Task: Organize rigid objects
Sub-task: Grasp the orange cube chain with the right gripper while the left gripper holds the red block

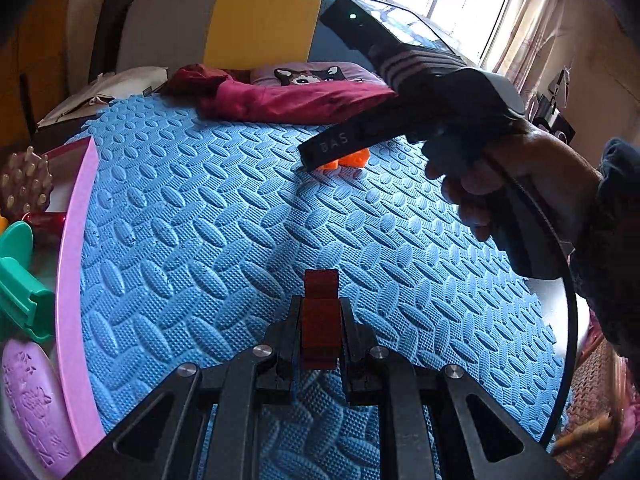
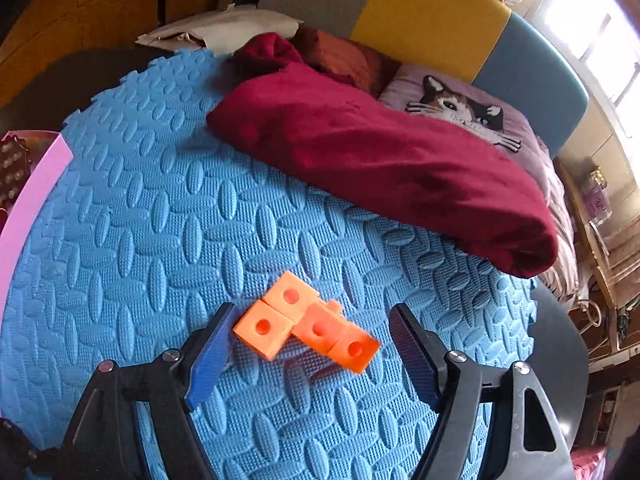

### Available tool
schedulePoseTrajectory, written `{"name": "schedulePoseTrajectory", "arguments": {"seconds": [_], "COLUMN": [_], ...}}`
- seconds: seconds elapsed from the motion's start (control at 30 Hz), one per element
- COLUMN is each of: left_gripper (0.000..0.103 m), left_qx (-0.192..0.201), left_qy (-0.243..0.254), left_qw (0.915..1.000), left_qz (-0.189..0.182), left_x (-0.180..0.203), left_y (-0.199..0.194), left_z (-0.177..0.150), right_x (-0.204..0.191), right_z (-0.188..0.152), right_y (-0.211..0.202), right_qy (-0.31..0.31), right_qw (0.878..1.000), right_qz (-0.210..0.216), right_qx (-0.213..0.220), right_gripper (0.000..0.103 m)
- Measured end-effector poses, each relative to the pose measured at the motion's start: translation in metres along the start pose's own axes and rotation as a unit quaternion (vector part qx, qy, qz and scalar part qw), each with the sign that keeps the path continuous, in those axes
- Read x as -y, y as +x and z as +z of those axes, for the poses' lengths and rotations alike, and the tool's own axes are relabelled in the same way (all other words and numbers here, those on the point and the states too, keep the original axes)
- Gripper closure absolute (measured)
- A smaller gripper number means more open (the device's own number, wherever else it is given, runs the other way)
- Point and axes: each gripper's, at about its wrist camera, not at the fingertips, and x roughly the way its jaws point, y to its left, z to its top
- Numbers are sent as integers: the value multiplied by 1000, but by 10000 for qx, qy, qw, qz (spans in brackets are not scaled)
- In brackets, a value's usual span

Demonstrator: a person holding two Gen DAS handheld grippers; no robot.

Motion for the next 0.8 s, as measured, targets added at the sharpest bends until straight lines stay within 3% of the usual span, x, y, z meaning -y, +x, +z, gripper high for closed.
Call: {"name": "schedulePoseTrajectory", "arguments": {"seconds": [0.3, 0.43, 0.5, 0.7, 0.8], "left_gripper": [88, 88, 88, 88, 88], "left_qx": [17, 33, 67, 98, 111], "left_qy": [14, 4, 52, 195, 259], "left_qw": [10000, 10000, 9998, 9991, 9987], "left_qz": [51, 84, 171, 350, 422], "left_x": [3, 4, 6, 11, 13], "left_y": [0, -1, -3, -2, -2], "left_z": [-1, -4, -8, -9, -11], "right_x": [-2, -12, -9, 17, 25], "right_z": [-60, -86, -94, -106, -109], "right_y": [-30, -47, -52, -52, -49], "right_qy": [362, 474, 702, 1625, 1890], "right_qw": [9989, 9986, 9967, 9818, 9769], "right_qz": [305, 86, 172, 817, 850], "right_qx": [-10, 238, 366, 550, 523], "right_gripper": [33, 34, 37, 37, 33]}}
